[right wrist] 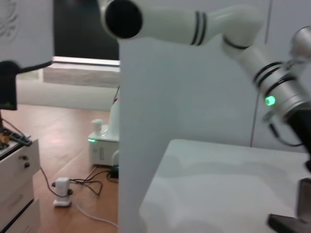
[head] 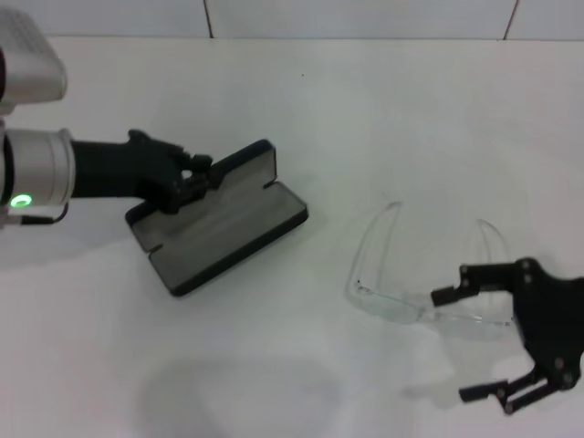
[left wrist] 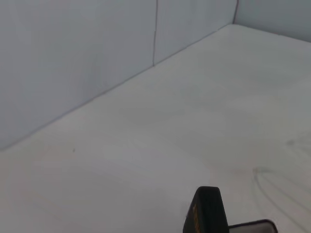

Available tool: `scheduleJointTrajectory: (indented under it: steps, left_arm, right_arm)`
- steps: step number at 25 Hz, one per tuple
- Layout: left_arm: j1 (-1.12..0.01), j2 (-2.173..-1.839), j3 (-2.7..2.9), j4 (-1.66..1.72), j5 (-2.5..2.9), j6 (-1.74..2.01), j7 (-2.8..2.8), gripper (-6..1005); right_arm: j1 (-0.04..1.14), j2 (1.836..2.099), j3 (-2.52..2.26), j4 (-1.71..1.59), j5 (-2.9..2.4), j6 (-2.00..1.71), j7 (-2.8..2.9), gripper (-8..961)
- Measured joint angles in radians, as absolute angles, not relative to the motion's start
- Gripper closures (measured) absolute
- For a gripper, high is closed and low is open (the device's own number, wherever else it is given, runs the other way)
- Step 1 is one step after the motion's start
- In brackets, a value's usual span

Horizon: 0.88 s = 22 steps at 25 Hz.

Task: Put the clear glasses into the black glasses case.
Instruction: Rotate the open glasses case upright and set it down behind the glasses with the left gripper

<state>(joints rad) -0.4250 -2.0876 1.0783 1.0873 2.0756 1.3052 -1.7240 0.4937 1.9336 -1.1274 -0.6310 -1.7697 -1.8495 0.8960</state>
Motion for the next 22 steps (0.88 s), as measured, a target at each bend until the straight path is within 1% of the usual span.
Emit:
scheduleJointTrajectory:
  steps: [3,6,15,22]
  left_arm:
    - [-0.469,-2.087,1.08,1.083,2.075,1.304,-1.708,779]
    - [-0.524,-2.086,1.086,1.071,2.094,1.304,-1.7,780]
    - [-0.579,-2.09,1.141,1.066,2.095,1.29,-1.557,785]
    - [-0.587,-2.09,1.31,1.044,2.076,1.172,-1.498,789]
  right_arm:
    - [0.485,1.957,-1.128,-0.637,-1.794,-1.853,0.877,81]
    - [0.482,1.978,-1.129,-0.627,-1.825,-1.851,0.866,80]
    - [0.458,1.986,-1.119,-0.621,-1.824,-1.849,0.831,81]
    - [0.448,1.988,-1.118,-0.62,-1.823,-1.848,0.829,80]
